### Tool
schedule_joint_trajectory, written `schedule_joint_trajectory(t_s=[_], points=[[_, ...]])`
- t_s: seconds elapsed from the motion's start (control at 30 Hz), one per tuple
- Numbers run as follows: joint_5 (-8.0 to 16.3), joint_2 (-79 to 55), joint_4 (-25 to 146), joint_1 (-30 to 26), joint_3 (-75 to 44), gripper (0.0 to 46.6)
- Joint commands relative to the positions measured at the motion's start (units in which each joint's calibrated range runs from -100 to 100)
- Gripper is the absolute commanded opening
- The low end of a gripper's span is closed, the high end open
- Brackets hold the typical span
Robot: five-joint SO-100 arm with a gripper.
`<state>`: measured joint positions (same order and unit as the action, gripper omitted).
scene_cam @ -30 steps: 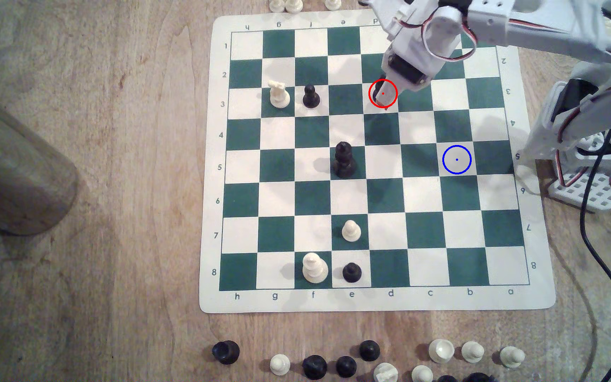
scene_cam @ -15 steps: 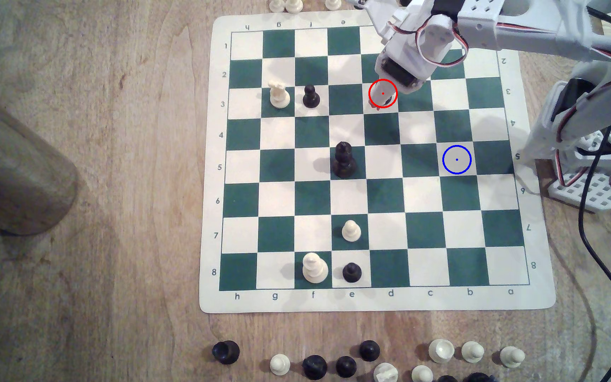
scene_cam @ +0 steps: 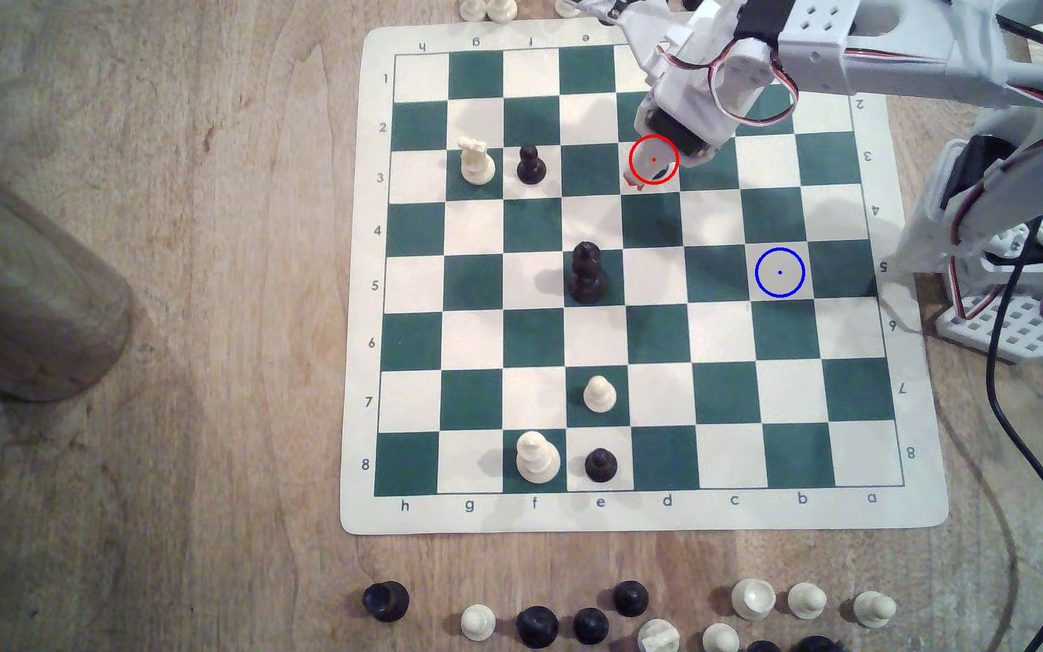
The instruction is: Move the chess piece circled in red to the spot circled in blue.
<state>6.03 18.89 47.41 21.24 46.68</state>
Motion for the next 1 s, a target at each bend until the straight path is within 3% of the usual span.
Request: schedule_joint_trajectory(t_s=[0.0,0.2,0.53,0.97], points=[[0.4,1.6,-1.4,-0.4,-0.4,18.2],[0.4,1.6,-1.6,-0.5,-0.2,16.3],[0.0,2.0,-1.6,-0.6,0.2,0.3],[-0.1,5.6,-1.5,-0.2,-0.4,0.2]])
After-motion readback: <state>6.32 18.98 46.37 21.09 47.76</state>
